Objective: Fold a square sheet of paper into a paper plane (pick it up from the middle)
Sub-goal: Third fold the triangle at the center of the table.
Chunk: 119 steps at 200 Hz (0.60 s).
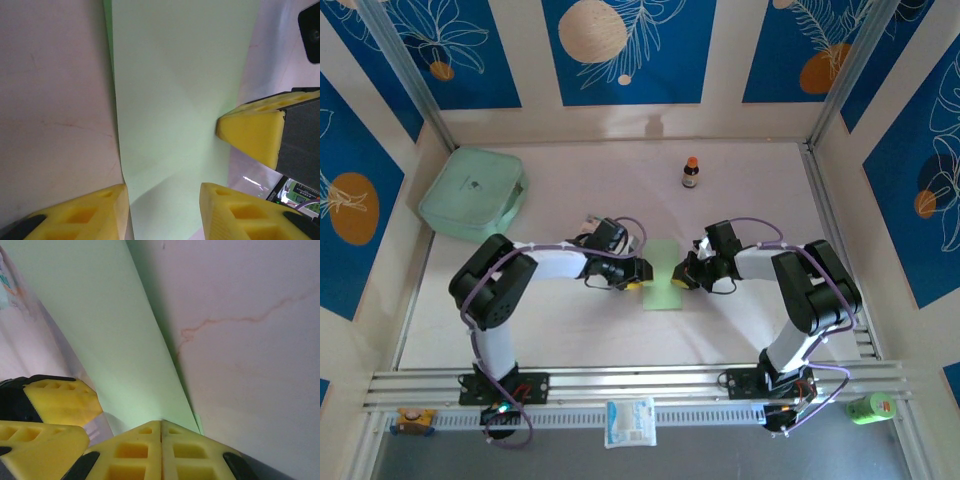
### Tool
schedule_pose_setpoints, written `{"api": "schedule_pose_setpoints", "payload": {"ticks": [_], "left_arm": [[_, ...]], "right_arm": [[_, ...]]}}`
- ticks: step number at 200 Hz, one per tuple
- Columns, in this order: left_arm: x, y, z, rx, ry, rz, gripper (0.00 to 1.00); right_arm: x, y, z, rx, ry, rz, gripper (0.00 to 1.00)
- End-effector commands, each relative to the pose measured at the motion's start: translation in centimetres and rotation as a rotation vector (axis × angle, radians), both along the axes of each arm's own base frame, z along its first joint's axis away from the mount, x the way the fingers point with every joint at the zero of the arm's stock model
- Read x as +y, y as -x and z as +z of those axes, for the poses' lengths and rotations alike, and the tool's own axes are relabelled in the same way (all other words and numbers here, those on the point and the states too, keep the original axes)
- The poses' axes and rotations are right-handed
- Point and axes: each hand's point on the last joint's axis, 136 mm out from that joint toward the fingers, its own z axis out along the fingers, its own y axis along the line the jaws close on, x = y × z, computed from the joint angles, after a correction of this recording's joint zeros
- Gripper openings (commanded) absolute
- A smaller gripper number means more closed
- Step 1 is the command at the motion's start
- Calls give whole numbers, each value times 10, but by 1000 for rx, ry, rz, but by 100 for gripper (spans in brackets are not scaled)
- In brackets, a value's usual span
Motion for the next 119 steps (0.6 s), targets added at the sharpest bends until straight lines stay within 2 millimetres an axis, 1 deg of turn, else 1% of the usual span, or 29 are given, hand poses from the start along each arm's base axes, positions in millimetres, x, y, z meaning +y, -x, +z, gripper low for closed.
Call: {"api": "schedule_pose_setpoints", "payload": {"ticks": [1, 29, 67, 96, 119], "left_arm": [[-4, 7, -9, 43, -19, -14, 42], [-8, 7, -7, 43, -4, -20, 42], [-15, 3, 5, 18, 51, -20, 41], [-15, 2, 9, 6, 63, -8, 40], [-10, 1, 8, -7, 41, 4, 40]], "right_arm": [[-12, 26, -21, 110, 72, -18, 7], [-12, 26, -20, 108, 73, -18, 7], [-13, 27, -22, 109, 77, -17, 7], [-14, 27, -22, 111, 79, -19, 7], [-14, 28, -22, 110, 80, -18, 7]]}}
